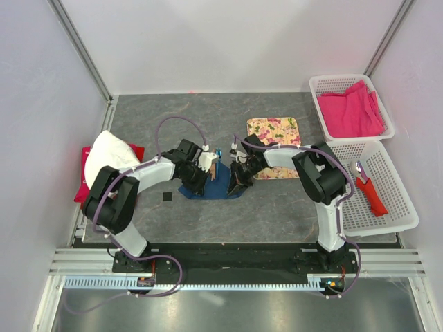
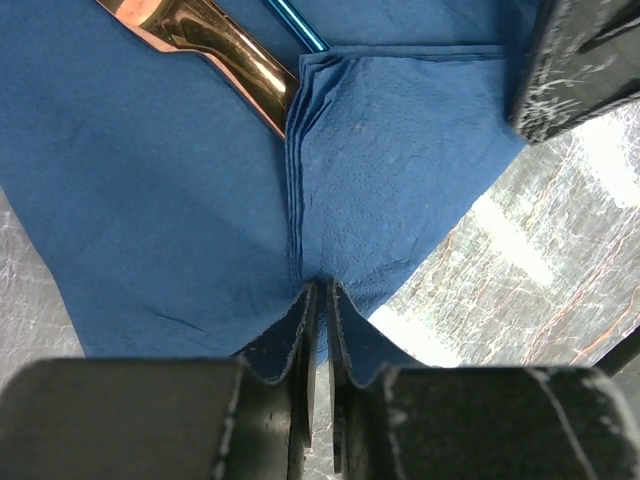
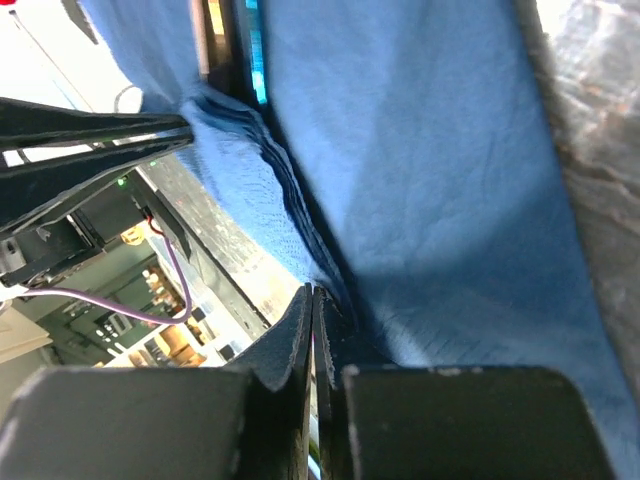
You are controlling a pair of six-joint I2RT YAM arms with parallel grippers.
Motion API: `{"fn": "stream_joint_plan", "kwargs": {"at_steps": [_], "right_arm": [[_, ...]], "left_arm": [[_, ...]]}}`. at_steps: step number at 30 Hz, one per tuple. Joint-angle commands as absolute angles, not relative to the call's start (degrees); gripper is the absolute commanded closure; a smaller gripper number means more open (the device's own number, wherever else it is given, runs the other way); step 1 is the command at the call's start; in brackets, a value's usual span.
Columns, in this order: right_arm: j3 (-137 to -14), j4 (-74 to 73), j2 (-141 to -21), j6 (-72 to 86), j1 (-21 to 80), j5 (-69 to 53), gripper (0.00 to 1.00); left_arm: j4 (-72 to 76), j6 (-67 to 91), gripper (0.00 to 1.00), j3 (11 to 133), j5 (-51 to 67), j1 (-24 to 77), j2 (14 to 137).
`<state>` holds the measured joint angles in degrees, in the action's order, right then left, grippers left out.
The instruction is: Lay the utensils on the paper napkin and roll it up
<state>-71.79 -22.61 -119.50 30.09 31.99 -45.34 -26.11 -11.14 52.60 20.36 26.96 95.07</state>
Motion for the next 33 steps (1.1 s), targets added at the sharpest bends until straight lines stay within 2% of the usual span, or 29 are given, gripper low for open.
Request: {"fn": "stream_joint_plan", "kwargs": {"at_steps": [1,15,22,33], "right_arm": [[-74.0,-23.2,-115.6,28.7,32.8,-44.8,0.94],[-73.9,-27.2,-119.6,25.3,31.6,-42.5,0.95],[-72.2,-28.7,-118.9,23.8,30.1,-41.8,0.96],[-72.8,-33.0,-115.1,19.2,27.9,-40.8,0.96]], "left_arm": [[-26.6,-9.6,0.87,54.0,19.2,26.8,96.7],[-26.8,-10.0,0.92,54.1,18.0,26.7,97.6],[-27.0,-10.5,0.98,54.1,17.6,26.4,98.1],[-27.2,-10.5,0.98,54.5,17.8,26.0,98.4]]}}
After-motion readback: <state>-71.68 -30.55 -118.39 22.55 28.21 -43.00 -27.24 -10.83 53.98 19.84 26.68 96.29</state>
